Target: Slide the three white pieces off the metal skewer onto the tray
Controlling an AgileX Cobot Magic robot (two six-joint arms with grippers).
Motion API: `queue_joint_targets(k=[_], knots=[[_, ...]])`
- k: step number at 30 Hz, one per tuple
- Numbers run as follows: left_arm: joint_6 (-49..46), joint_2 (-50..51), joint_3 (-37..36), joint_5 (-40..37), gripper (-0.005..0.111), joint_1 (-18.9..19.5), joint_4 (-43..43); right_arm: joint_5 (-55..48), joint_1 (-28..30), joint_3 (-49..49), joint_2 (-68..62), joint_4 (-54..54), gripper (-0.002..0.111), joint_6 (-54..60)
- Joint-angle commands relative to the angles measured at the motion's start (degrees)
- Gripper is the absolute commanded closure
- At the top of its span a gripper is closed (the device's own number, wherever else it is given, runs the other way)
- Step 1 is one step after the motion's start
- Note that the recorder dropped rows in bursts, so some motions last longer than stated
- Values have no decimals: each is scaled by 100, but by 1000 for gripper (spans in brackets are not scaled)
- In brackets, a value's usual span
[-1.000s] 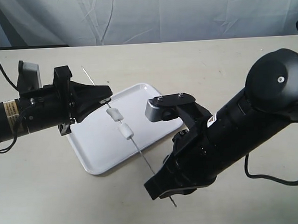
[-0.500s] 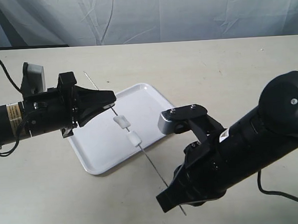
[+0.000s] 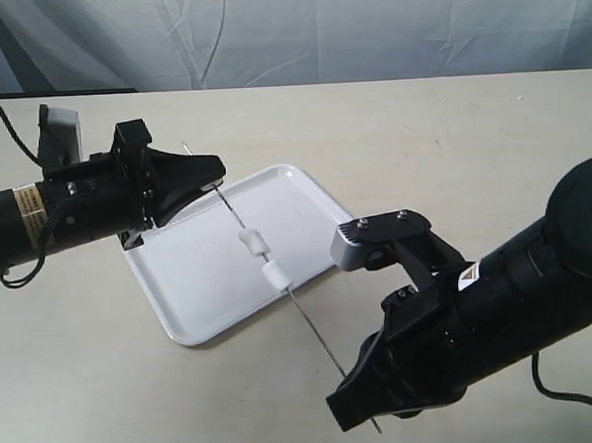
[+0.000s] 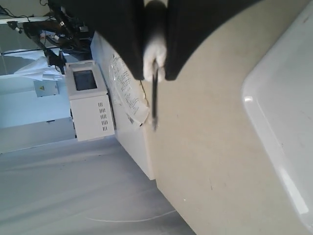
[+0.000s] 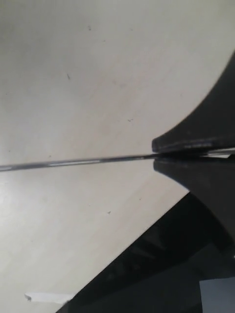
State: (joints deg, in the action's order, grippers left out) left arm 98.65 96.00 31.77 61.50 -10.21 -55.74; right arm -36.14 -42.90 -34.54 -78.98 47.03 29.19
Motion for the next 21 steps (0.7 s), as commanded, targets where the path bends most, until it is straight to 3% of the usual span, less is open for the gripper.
queue_joint_targets(k=[1, 15, 21], knots=[[-47, -3, 201, -308, 107, 44, 777, -463, -11, 282, 6, -156, 109, -65], [-140, -3, 236, -500, 107, 758, 320, -421, -11, 633, 403, -162, 109, -75], [-850, -3, 236, -1533, 102, 554, -452, -294, -1, 607, 543, -176, 109, -87]])
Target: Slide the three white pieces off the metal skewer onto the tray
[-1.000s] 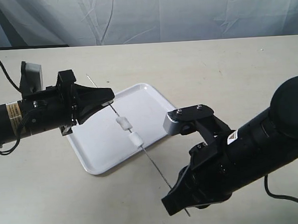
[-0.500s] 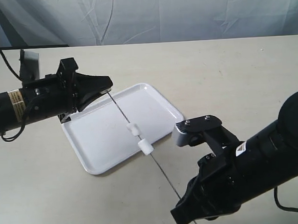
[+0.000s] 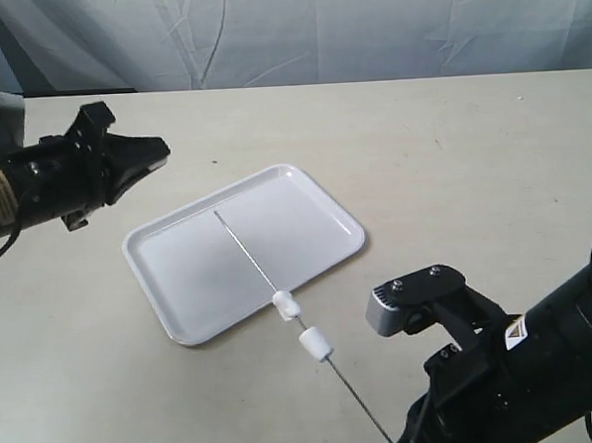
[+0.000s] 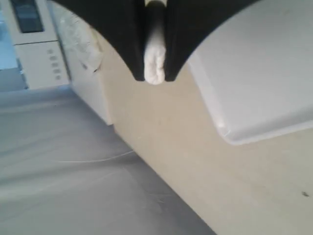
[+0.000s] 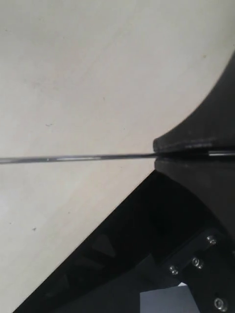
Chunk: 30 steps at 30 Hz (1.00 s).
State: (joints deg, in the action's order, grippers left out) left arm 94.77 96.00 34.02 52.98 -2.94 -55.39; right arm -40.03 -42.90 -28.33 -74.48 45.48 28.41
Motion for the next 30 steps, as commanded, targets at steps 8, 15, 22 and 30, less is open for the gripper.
queue_joint_targets(k=[8, 15, 22, 30], knots=[[-750, 125, 11, -1464, 81, -525, -615, 697, -1, -180, 65, -1, 109, -355], [-738, 660, 11, -1333, 77, -530, -601, 866, -1, -180, -278, -3, 109, -503], [-738, 671, 11, 74, 77, -518, -612, 1504, -1, -237, -554, 189, 109, -503], [-480, 671, 11, 1464, 59, -518, -990, 1878, -1, -746, -897, 940, 109, -550]])
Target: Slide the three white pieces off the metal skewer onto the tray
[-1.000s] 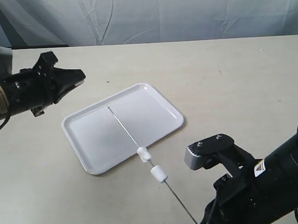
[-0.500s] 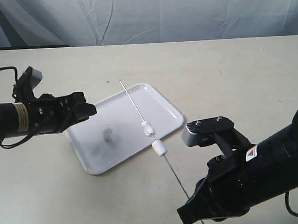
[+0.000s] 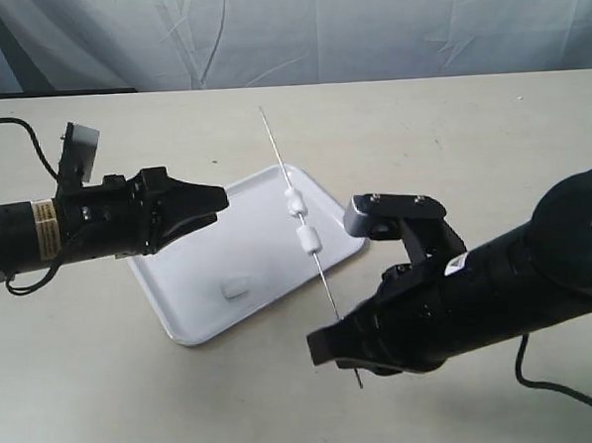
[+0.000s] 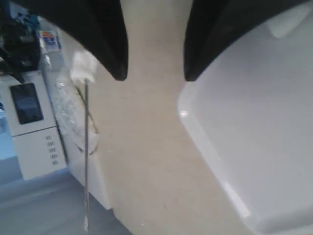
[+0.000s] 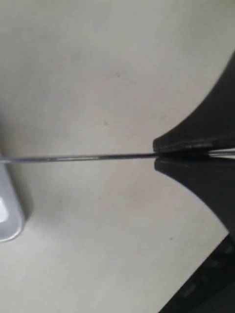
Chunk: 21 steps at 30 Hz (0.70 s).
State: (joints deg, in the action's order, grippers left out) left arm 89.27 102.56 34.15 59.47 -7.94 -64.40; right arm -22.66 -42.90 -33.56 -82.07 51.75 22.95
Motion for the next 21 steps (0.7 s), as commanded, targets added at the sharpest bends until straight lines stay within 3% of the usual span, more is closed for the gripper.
queue_joint_targets(k=[1, 8, 16, 21], knots=[[87, 14, -3, 1004, 56, -18, -69, 132, -1, -261, -176, 364, 109, -3], [336, 14, -3, 1049, 55, -32, -61, -159, -11, -459, -285, 432, 109, 53], [326, 14, -3, 1049, 55, -355, 222, -550, -11, -459, -285, 1128, 109, 860], [326, 14, -3, 1049, 55, -366, 246, -826, -11, -459, -285, 1431, 109, 1293]])
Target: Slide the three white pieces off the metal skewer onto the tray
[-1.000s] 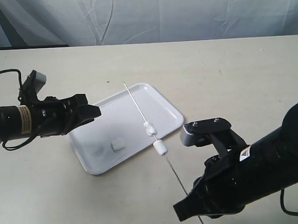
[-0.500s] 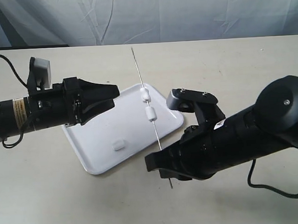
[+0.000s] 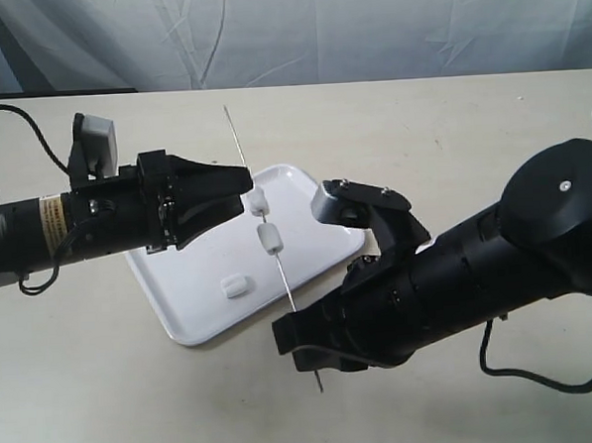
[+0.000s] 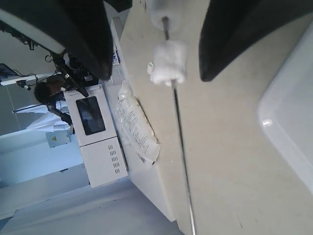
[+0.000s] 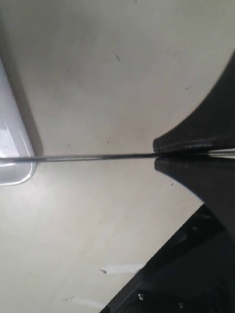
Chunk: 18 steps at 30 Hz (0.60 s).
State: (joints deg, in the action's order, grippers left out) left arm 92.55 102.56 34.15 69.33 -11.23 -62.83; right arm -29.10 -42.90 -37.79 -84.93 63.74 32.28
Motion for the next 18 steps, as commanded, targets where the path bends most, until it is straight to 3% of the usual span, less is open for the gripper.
queue_joint_targets(k=[1, 11, 16, 18], knots=[[-2, 14, -3, 63, 55, -37, 73, -243, -11, -36, 1, 290, 109, 422], [-5, 14, -3, 63, 55, -37, -170, -359, -11, -36, 1, 893, 109, 967], [-5, 14, -3, 63, 66, -37, -170, -359, -11, -36, 1, 893, 109, 967], [-5, 14, -3, 63, 78, -37, -170, -359, -11, -36, 1, 893, 109, 967]])
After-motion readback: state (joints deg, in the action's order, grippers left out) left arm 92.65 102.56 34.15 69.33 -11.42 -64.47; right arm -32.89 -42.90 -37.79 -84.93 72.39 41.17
